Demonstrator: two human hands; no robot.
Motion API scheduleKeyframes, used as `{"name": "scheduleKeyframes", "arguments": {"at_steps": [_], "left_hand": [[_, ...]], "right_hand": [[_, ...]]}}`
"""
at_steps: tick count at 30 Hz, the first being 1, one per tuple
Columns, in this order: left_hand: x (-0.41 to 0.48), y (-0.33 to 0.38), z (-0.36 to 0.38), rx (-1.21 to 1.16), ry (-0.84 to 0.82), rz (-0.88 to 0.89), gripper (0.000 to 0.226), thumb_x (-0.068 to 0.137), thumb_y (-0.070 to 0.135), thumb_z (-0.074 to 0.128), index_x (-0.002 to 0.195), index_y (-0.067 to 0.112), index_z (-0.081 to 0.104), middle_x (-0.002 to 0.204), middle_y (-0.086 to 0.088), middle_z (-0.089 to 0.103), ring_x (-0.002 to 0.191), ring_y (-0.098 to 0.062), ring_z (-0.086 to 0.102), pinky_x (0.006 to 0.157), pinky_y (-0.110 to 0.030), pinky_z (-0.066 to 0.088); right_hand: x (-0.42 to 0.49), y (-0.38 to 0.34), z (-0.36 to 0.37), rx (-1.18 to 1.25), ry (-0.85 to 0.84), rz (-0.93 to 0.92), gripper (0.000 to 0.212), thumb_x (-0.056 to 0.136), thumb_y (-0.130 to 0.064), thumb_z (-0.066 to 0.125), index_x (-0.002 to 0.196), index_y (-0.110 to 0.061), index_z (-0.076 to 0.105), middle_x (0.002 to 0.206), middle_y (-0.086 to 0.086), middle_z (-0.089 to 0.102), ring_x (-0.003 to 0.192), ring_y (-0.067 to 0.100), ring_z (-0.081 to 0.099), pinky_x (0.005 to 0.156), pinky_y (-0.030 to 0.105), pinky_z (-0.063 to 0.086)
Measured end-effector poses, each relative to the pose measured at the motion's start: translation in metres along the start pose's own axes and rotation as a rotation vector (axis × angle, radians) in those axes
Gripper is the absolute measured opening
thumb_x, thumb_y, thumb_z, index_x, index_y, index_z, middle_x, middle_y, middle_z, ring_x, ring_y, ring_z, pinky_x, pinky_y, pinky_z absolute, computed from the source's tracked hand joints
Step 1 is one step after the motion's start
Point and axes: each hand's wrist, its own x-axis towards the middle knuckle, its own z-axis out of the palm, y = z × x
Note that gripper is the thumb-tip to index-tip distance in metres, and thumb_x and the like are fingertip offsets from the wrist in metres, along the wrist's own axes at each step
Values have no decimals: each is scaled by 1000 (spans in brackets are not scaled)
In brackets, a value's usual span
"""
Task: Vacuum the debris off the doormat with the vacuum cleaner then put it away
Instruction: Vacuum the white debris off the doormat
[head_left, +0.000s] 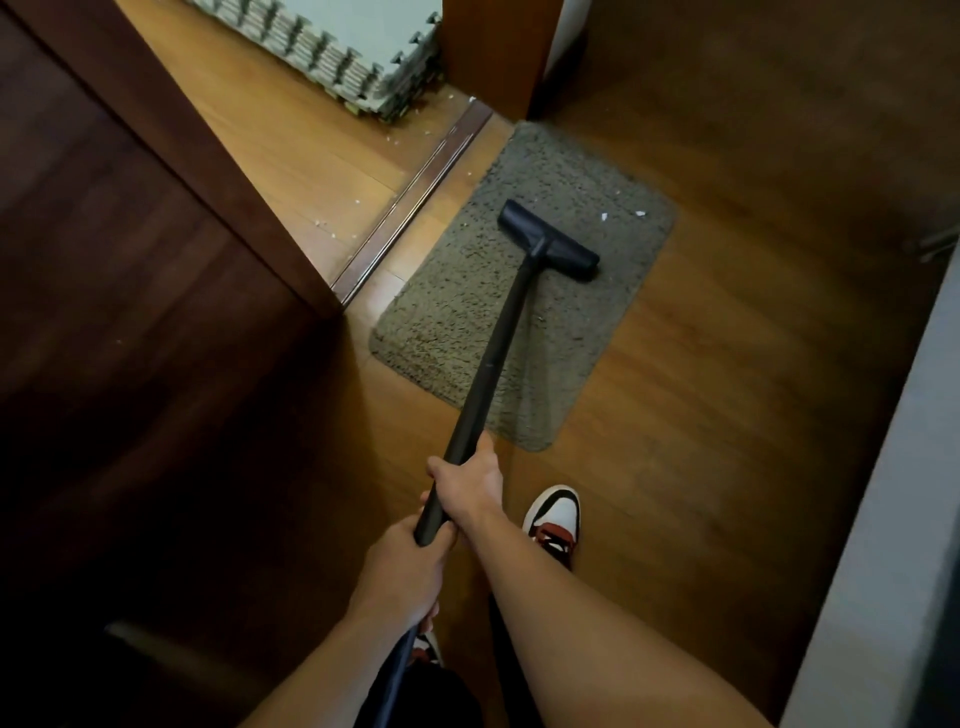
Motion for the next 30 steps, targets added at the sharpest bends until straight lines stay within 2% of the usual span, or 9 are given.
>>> {"name": "scheduleKeyframes", "arguments": {"at_steps": [5, 8, 14, 17, 23, 26, 30], "left_hand": [[9, 7, 8, 17, -23, 9, 32, 99, 43, 51, 85, 16, 60, 53, -7, 59, 40, -22, 52, 46, -31, 47], [23, 25, 19, 20, -61, -1, 34, 98, 46, 52, 82, 17, 59, 52, -6, 58, 40, -23, 52, 47, -32, 49], [49, 82, 42, -11, -118, -14, 35, 98, 46, 53, 89, 13, 60, 57, -8, 56, 43, -23, 48, 46, -32, 45], [65, 111, 55, 10, -121, 1, 37, 97, 46, 53, 89, 10, 60, 56, -10, 57, 44, -26, 50, 49, -35, 47], [93, 160, 82, 7, -134, 49, 38, 97, 44, 56, 78, 11, 58, 52, -10, 56, 42, -27, 51, 48, -36, 47], [102, 176, 91, 21, -122, 77, 39, 95, 46, 57, 76, 12, 60, 53, -7, 57, 42, -26, 53, 53, -39, 48], [107, 185, 96, 9, -117, 62, 38, 95, 45, 58, 77, 11, 60, 55, -7, 57, 41, -25, 52, 52, -36, 47]], "right_hand": [[6, -3, -13, -11, 34, -13, 55, 92, -11, 67, 138, -19, 37, 101, 15, 67, 44, 12, 65, 43, 23, 51], [20, -14, -29, 10, 54, 0, 62, 92, -11, 67, 144, -18, 34, 103, 16, 68, 47, 15, 67, 46, 25, 53], [54, -52, -69, 16, 96, -15, 47, 91, -10, 67, 131, -16, 43, 100, 11, 66, 52, 17, 70, 48, 28, 57], [73, -73, -90, 8, 110, -21, 47, 89, -11, 67, 130, -15, 44, 101, 9, 65, 52, 15, 70, 48, 26, 56], [106, -107, -132, 26, 126, -13, 42, 88, -11, 68, 123, -15, 45, 102, 14, 66, 57, 20, 72, 52, 29, 57], [119, -118, -147, 35, 125, -3, 44, 88, -11, 68, 124, -16, 45, 103, 16, 67, 58, 21, 72, 55, 33, 60], [125, -124, -153, 19, 134, -9, 42, 89, -10, 68, 124, -15, 45, 104, 16, 66, 55, 20, 70, 51, 29, 56]]}}
